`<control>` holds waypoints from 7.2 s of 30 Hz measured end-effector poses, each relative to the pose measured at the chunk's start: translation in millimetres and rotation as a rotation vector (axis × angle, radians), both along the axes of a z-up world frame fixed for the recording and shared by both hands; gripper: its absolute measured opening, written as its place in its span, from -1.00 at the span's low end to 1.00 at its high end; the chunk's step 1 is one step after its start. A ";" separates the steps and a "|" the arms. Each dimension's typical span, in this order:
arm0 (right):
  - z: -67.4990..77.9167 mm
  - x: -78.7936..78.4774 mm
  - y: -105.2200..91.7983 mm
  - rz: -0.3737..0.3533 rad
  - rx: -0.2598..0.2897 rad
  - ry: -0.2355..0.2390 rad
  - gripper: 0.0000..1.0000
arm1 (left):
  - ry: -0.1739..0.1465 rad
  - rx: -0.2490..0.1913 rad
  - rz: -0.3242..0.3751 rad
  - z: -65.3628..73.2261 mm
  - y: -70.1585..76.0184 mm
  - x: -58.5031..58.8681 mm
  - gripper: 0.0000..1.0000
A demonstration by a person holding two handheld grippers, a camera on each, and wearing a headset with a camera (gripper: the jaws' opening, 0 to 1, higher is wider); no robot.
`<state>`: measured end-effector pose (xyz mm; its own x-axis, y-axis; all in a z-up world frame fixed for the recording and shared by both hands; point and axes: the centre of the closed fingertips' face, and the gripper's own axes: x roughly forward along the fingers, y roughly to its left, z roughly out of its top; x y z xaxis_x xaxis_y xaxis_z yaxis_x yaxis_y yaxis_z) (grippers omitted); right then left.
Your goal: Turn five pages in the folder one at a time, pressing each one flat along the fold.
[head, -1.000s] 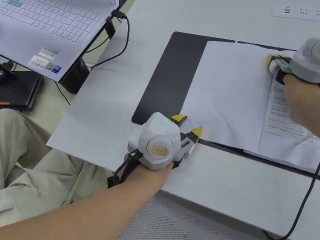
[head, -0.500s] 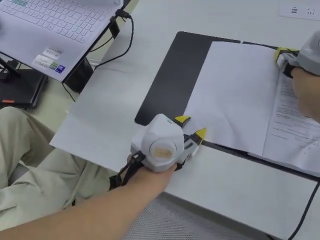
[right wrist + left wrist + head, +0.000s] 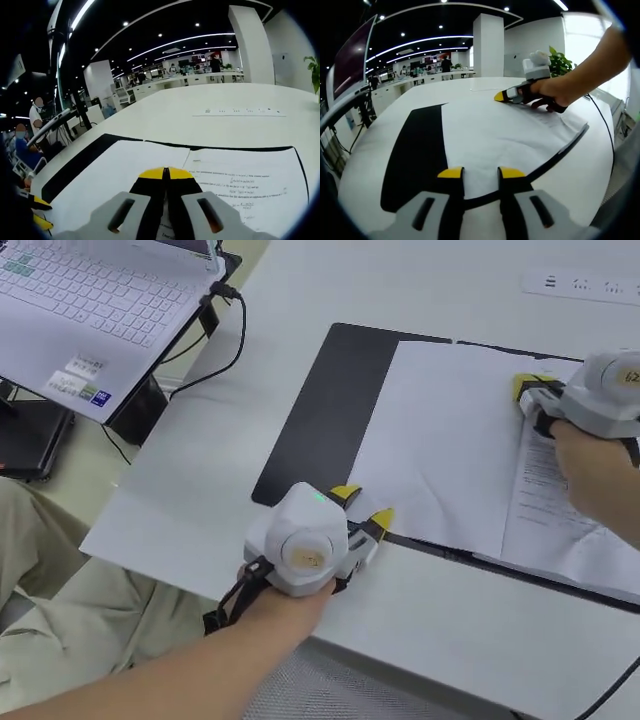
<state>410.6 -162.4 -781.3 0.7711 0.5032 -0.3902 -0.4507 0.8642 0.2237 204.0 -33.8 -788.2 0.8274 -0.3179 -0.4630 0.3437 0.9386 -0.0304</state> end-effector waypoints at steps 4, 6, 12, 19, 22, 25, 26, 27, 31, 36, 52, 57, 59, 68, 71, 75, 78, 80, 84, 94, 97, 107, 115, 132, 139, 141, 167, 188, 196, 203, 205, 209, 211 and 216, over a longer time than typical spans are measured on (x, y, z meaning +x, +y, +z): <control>2.0 -12.3 -0.1 0.007 0.004 0.002 -1.00 | 0.001 0.001 -0.001 0.4 -0.1 -0.3 -0.50; 4.1 -20.9 1.2 0.010 0.004 0.004 -1.00 | 0.002 0.001 -0.001 0.5 0.2 -0.4 -0.50; 11.5 -41.8 0.6 0.002 0.020 0.013 -1.00 | 0.002 0.002 -0.002 -0.1 1.3 -0.1 -0.50; 15.5 -62.8 -2.9 -0.010 0.043 0.027 -1.00 | 0.003 0.006 -0.005 -1.6 2.6 1.0 -0.50; 15.7 -70.0 -0.8 -0.002 0.055 0.036 -1.00 | 0.002 0.006 -0.005 -2.4 3.0 1.5 -0.50; 16.1 -76.8 0.2 0.000 0.059 0.037 -1.00 | 0.002 0.006 -0.006 -3.4 3.4 2.2 -0.50; 15.9 -78.2 0.1 0.000 0.060 0.038 -1.00 | 0.002 0.006 -0.006 -3.5 3.5 2.4 -0.50; 16.2 -80.7 0.0 0.001 0.060 0.038 -1.00 | 0.003 0.006 -0.006 -3.7 3.5 2.5 -0.50; 16.3 -88.2 -1.3 -0.002 0.065 0.037 -1.00 | 0.003 0.006 -0.006 -4.0 3.7 2.7 -0.50; 15.8 -100.3 -2.2 -0.003 0.069 0.050 -1.00 | 0.004 0.006 -0.007 -4.5 4.0 3.0 -0.50; 13.0 -135.0 -0.6 0.010 0.069 0.087 -1.00 | 0.007 0.000 -0.003 -2.1 3.7 2.0 -0.50; 11.0 -145.7 -1.2 0.017 0.063 0.094 -1.00 | 0.006 0.001 -0.003 -0.9 3.5 2.2 -0.50; 10.1 -151.0 -1.2 0.020 0.060 0.100 -1.00 | 0.006 0.000 -0.003 -0.7 3.4 2.4 -0.50; 4.3 -170.1 -2.9 0.056 0.045 0.123 -1.00 | 0.006 -0.002 0.000 0.6 2.7 2.5 -0.50; 2.5 -178.6 -4.1 0.068 0.042 0.128 -1.00 | 0.006 -0.003 -0.001 1.1 2.5 2.3 -0.50; 0.3 -190.1 -5.0 0.078 0.041 0.142 -1.00 | 0.006 -0.003 0.000 1.2 2.4 1.9 -0.50; -0.6 -200.5 -4.8 0.091 0.040 0.151 -1.00 | 0.007 -0.004 0.002 1.0 2.3 1.5 -0.50; -1.1 -207.6 -5.2 0.096 0.044 0.157 -1.00 | 0.007 -0.006 0.002 1.0 2.3 1.2 -0.50; -1.1 -219.8 -5.1 0.111 0.045 0.177 -1.00 | 0.008 -0.005 0.002 1.0 2.4 0.3 -0.50; -1.5 -244.1 -5.5 0.126 0.070 0.254 -1.00 | 0.015 -0.004 0.004 0.7 2.4 -0.9 -0.50; 1.3 -253.3 -6.0 0.120 0.103 0.290 -1.00 | 0.022 -0.004 0.005 0.6 2.4 -1.0 -0.50; 47.6 -269.8 7.7 0.152 0.204 0.314 -1.00 | 0.122 -0.096 0.032 5.0 -0.2 0.6 -0.43; 91.6 -269.6 -1.6 0.106 0.246 0.253 -1.00 | 0.151 -0.289 0.039 54.0 -14.2 -7.6 -0.52; 149.2 -265.0 -65.2 -0.057 0.180 0.159 -1.00 | 0.076 -0.355 0.031 155.3 -13.4 -52.9 -0.27; 141.9 -269.2 -80.8 -0.077 0.087 0.146 -0.67 | 0.075 -0.253 0.035 154.6 -4.0 -63.1 0.03; 137.7 -270.3 -86.2 -0.092 0.072 0.146 -0.45 | 0.070 -0.236 0.037 155.4 -3.4 -65.4 0.11; 135.5 -270.8 -118.1 -0.165 0.004 0.001 1.00 | 0.007 -0.155 0.100 154.6 20.7 -74.6 0.98; 130.6 -276.6 -116.3 -0.136 0.030 0.037 0.89 | 0.028 -0.122 0.024 148.9 -8.3 -45.5 0.91; 132.9 -278.8 -124.0 -0.125 0.004 0.021 0.88 | 0.078 -0.102 -0.116 125.8 -70.1 -23.3 0.85; 133.8 -278.6 -141.3 -0.152 -0.001 0.018 0.87 | 0.106 -0.082 -0.205 108.1 -118.4 -12.9 0.81; 133.5 -279.0 -145.8 -0.158 0.002 0.022 0.86 | 0.102 -0.080 -0.230 104.4 -131.4 -8.9 0.80; 130.5 -279.7 -155.9 -0.173 0.002 0.030 0.84 | 0.110 -0.067 -0.272 93.1 -154.9 -3.6 0.80; 129.7 -279.8 -160.3 -0.179 0.001 0.030 0.84 | 0.117 -0.061 -0.293 86.3 -167.0 -1.9 0.80; 128.9 -277.1 -170.0 -0.188 0.005 0.032 0.80 | 0.116 -0.051 -0.321 74.3 -190.7 2.3 0.79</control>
